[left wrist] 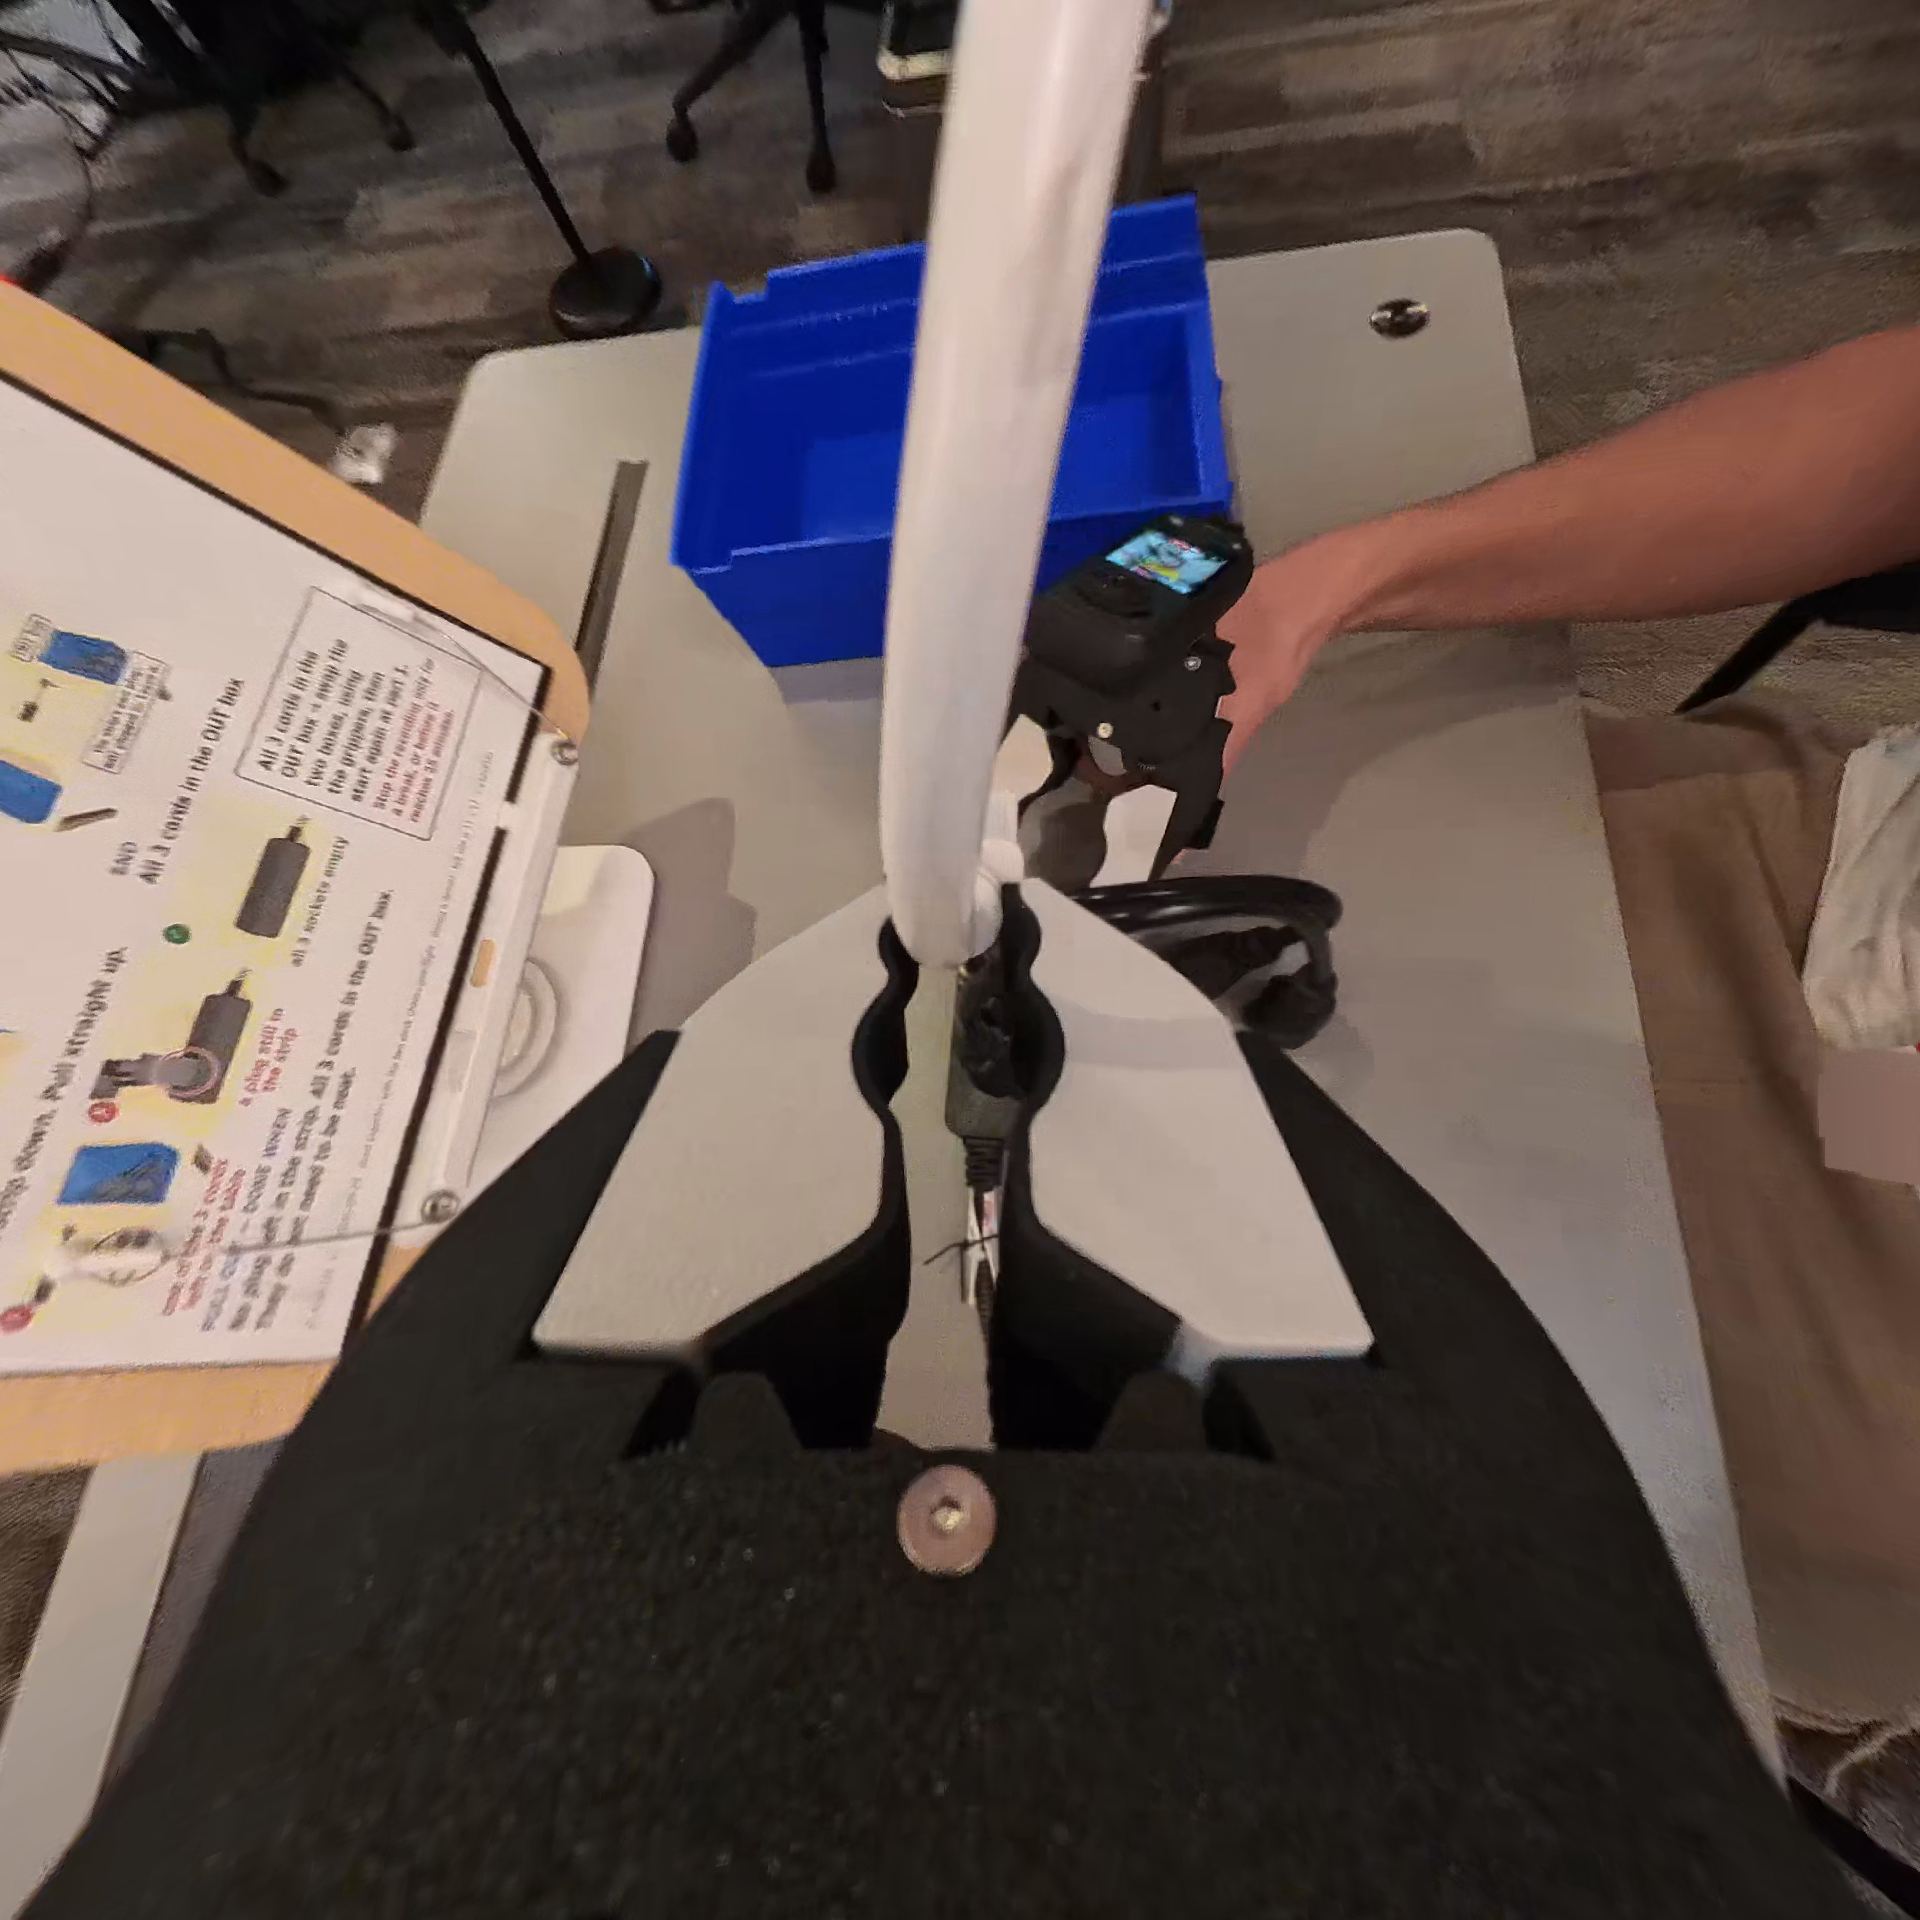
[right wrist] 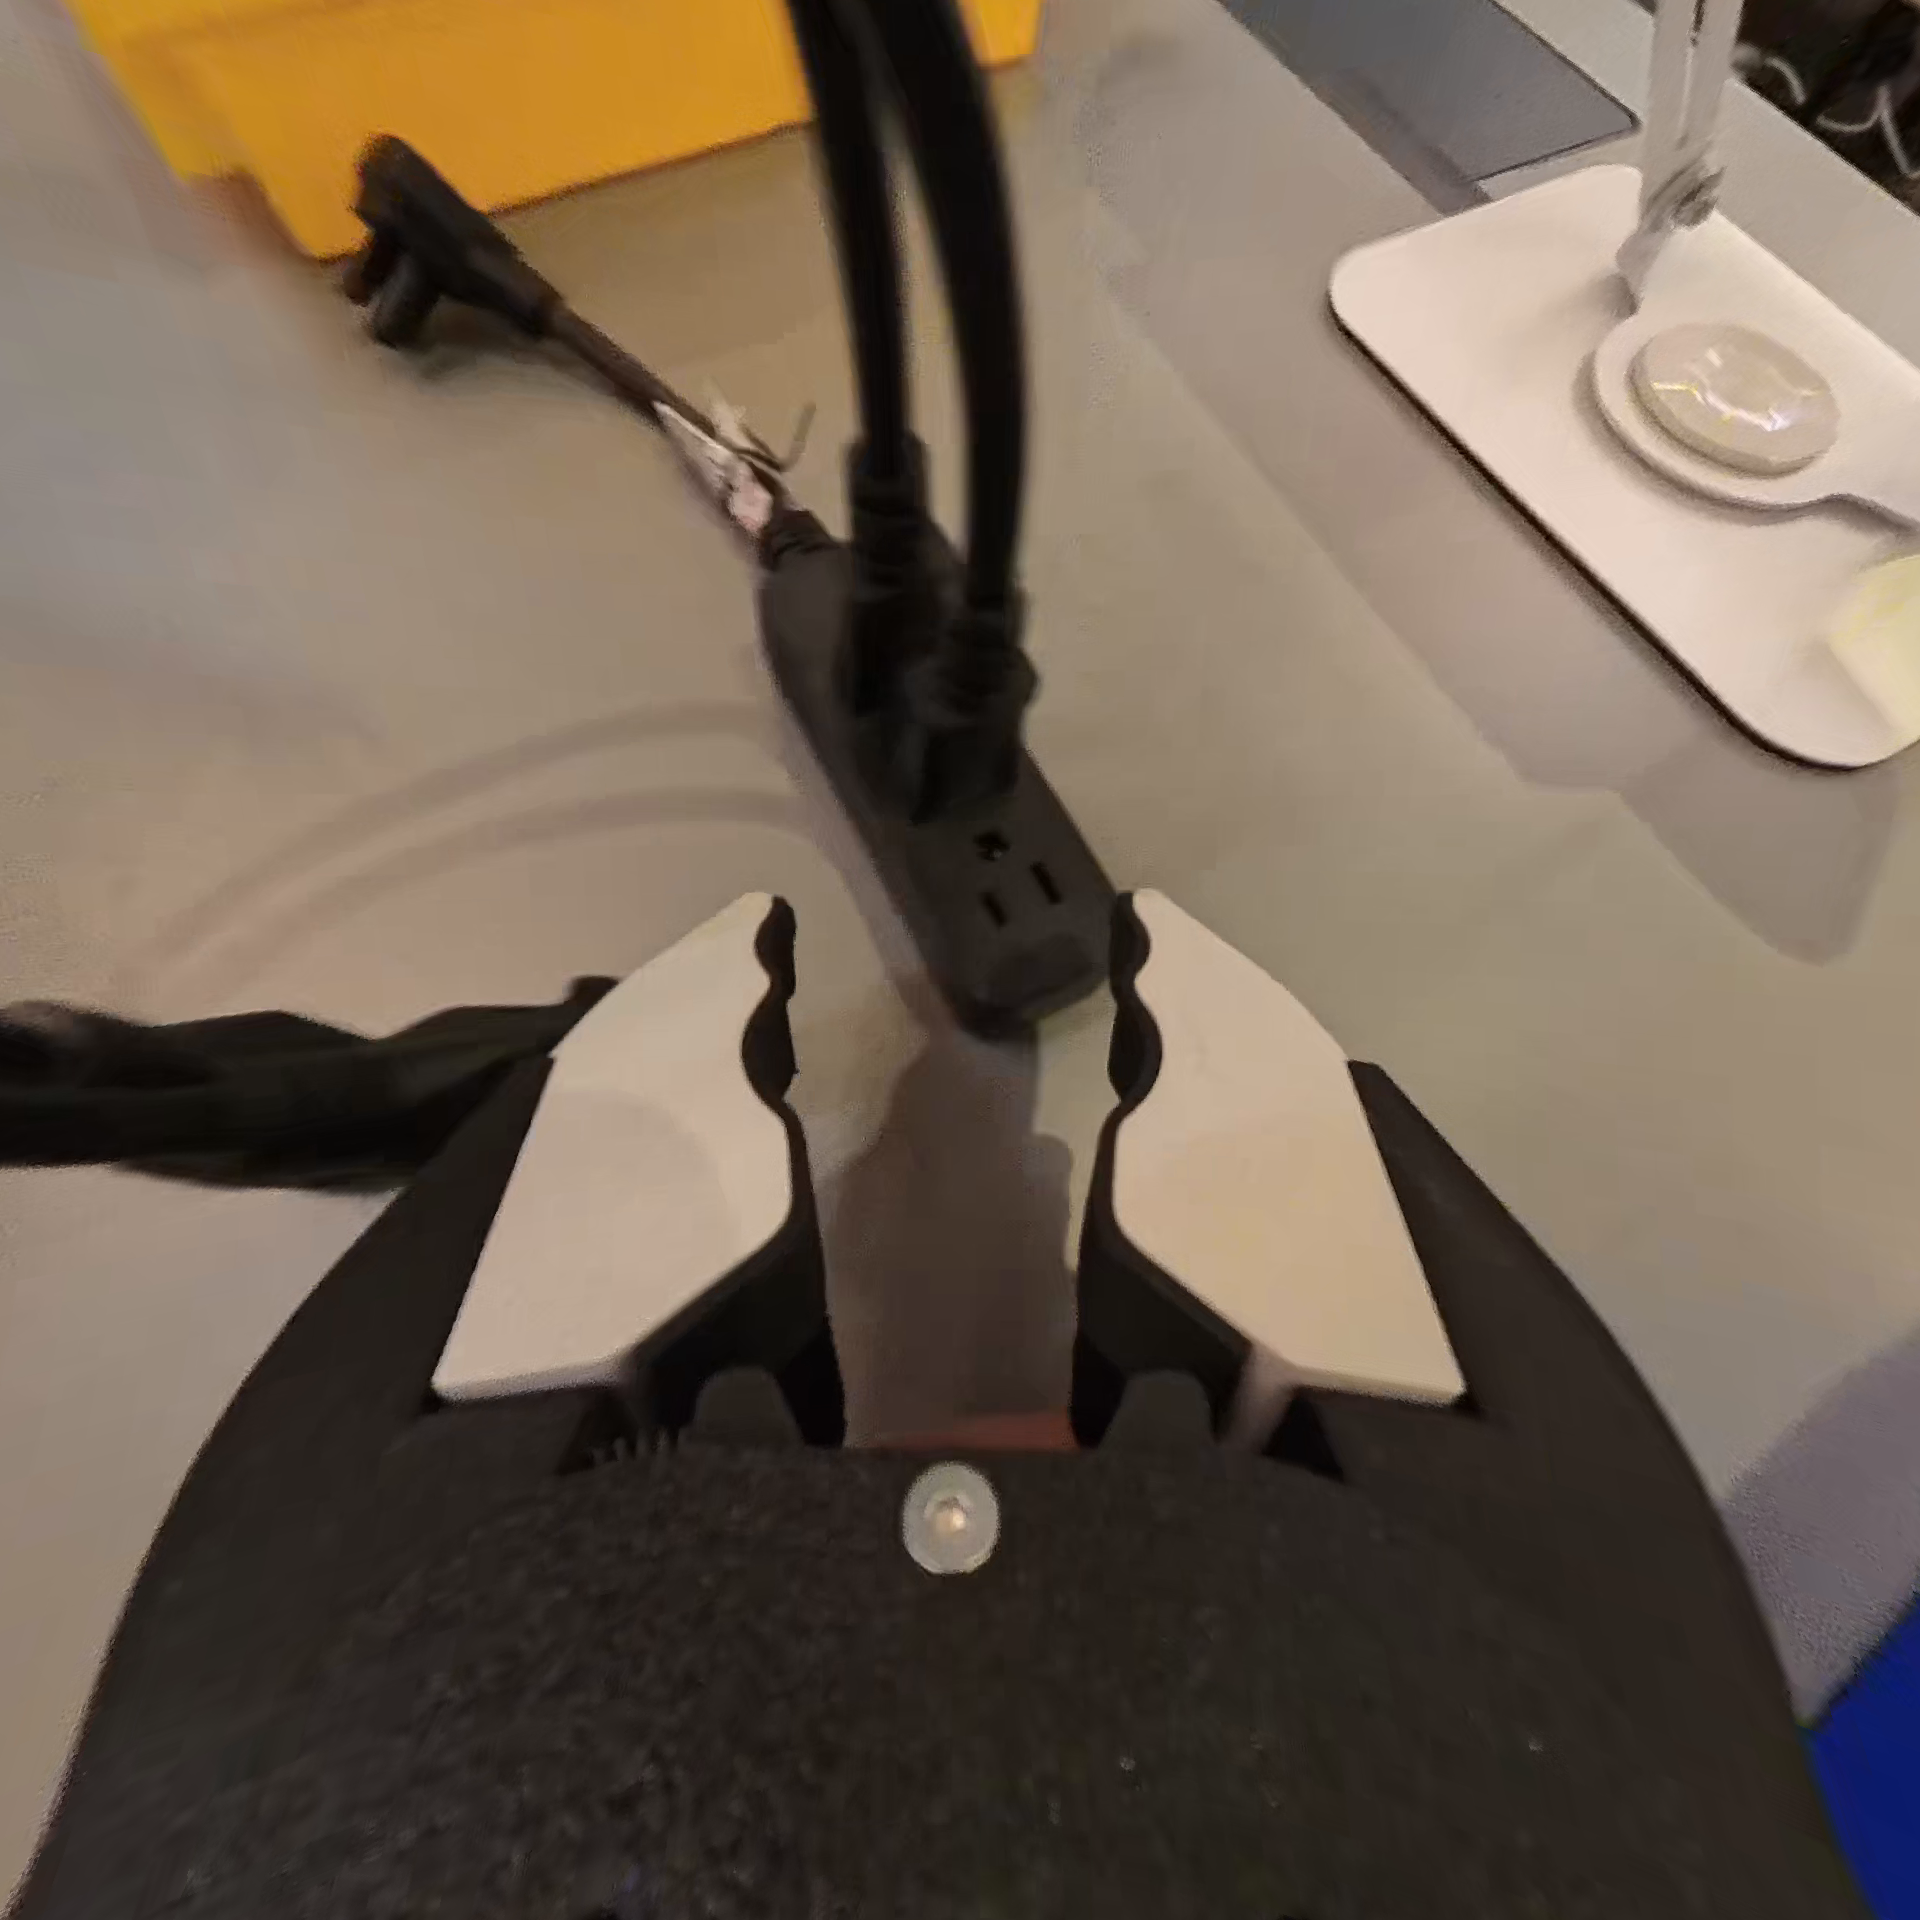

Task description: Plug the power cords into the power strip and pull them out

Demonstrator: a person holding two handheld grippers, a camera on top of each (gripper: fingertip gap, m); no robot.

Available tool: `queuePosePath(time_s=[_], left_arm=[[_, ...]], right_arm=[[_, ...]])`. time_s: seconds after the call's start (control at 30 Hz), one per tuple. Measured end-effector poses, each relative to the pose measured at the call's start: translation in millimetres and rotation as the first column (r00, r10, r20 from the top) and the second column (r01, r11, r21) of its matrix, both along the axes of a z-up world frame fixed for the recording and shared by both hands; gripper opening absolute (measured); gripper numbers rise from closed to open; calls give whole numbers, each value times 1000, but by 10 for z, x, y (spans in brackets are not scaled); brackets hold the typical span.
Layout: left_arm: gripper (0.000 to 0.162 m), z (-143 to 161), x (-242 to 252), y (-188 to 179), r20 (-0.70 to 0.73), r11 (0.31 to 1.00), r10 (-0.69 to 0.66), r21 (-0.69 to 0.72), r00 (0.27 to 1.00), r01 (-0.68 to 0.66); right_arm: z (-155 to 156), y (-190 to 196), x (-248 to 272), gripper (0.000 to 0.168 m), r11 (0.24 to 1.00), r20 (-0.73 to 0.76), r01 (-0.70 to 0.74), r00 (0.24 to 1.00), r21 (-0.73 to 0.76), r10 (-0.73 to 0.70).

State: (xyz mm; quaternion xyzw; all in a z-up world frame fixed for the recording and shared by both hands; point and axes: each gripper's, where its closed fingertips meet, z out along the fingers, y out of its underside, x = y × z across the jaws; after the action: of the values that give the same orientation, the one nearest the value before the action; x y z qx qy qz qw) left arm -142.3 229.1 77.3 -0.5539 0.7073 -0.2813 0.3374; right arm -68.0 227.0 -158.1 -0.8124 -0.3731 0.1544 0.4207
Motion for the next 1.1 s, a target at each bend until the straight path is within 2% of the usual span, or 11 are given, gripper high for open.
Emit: queuePosePath(time_s=[0.07,0.23,0.3,0.37,0.53,0.6,0.73,0.9,1.0,1.1], left_arm=[[14,-191,144,182,-57,999,-18,-33,998,16],[14,-773,473,471,-181,994,-75,-88,981,60],[15,-970,589,545,-196,990,-88,-127,977,64],[15,-1169,684,620,-207,985,-90,-161,974,56],[15,-1622,818,646,-267,974,-111,-223,957,51],[15,-1734,831,598,-304,973,-134,-221,943,67],[15,-1799,826,545,-361,974,-158,-209,919,86],[15,-1753,799,531,-390,978,-159,-189,907,90],[15,-1684,778,519,-374,978,-155,-188,914,89],[14,-1607,749,500,-364,979,-157,-183,918,95]], right_arm=[[-128,119,84,58,1000,24,4,1000,-11,-4],[-264,139,-9,59,989,43,-124,991,-80,128],[-291,132,45,44,984,45,-149,987,-101,154],[-286,106,42,43,976,15,-178,983,-122,181],[-278,159,65,43,985,73,-163,983,-57,167],[-210,185,85,49,991,67,-136,988,-4,136],[55,211,111,54,995,-29,-64,997,79,66],[164,-24,19,54,1000,-143,-20,990,4,21],[167,-294,9,56,996,-232,83,969,-34,-89],[347,-344,173,55,972,-294,226,935,69,-197]])
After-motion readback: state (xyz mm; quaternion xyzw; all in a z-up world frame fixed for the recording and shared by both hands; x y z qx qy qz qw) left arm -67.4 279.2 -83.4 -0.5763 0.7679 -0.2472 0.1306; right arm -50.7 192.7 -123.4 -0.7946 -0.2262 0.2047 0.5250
